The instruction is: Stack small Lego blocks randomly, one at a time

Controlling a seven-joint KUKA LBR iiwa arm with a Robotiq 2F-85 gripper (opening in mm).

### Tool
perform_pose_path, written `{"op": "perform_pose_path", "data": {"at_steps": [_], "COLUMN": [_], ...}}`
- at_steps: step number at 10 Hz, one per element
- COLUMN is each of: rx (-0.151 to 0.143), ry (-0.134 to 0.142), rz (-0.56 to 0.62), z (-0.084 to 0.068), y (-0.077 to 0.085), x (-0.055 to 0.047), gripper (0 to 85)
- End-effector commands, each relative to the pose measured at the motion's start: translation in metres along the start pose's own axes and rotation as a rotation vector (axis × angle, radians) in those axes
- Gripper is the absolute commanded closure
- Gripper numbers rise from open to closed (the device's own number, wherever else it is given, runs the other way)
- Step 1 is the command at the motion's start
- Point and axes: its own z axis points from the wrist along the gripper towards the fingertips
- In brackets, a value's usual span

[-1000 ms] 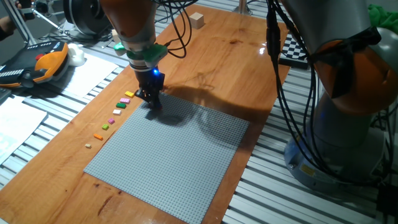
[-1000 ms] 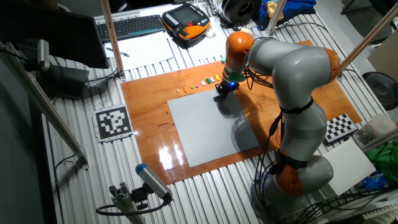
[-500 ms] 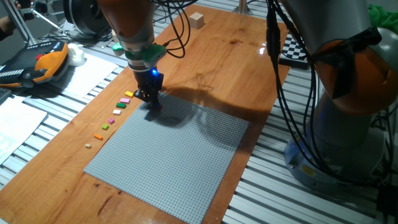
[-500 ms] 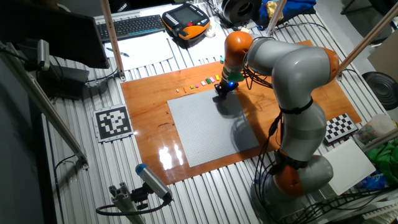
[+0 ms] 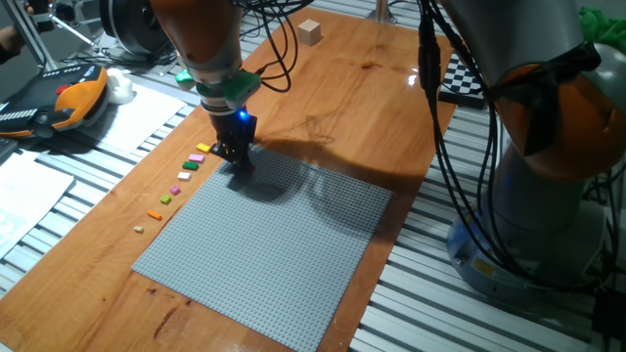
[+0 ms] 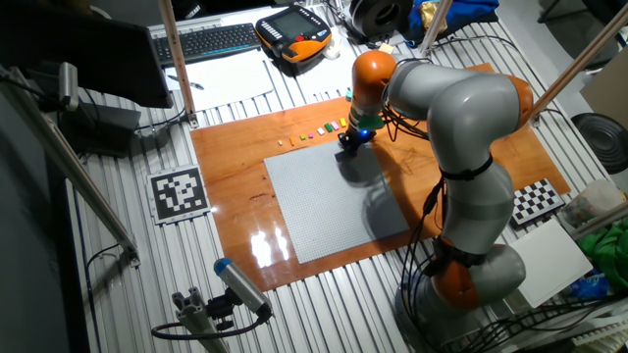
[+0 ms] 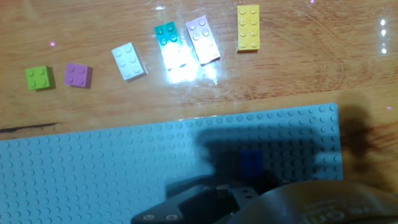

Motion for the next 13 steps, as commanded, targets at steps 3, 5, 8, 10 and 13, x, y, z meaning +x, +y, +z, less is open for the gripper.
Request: {"op": "perform_pose_path", "data": {"at_steps": [3, 5, 8, 10, 13], "rx": [0.000, 0.002, 0.002, -0.001, 0.000], "ry": [0.000, 0.000, 0.004, 0.020, 0.014], "rz": [0.007, 0.009, 0.001, -0.004, -0.007], "z": [-0.0002, -0.0003, -0.0015, -0.0054, -0.0042], "y": [0.0000, 0.0000, -0.0007, -0.0018, -0.0017], "x": [-0.0001, -0.0002, -0.0014, -0.0023, -0.0021], "gripper": [51.0, 51.0, 51.0, 51.0, 51.0]}}
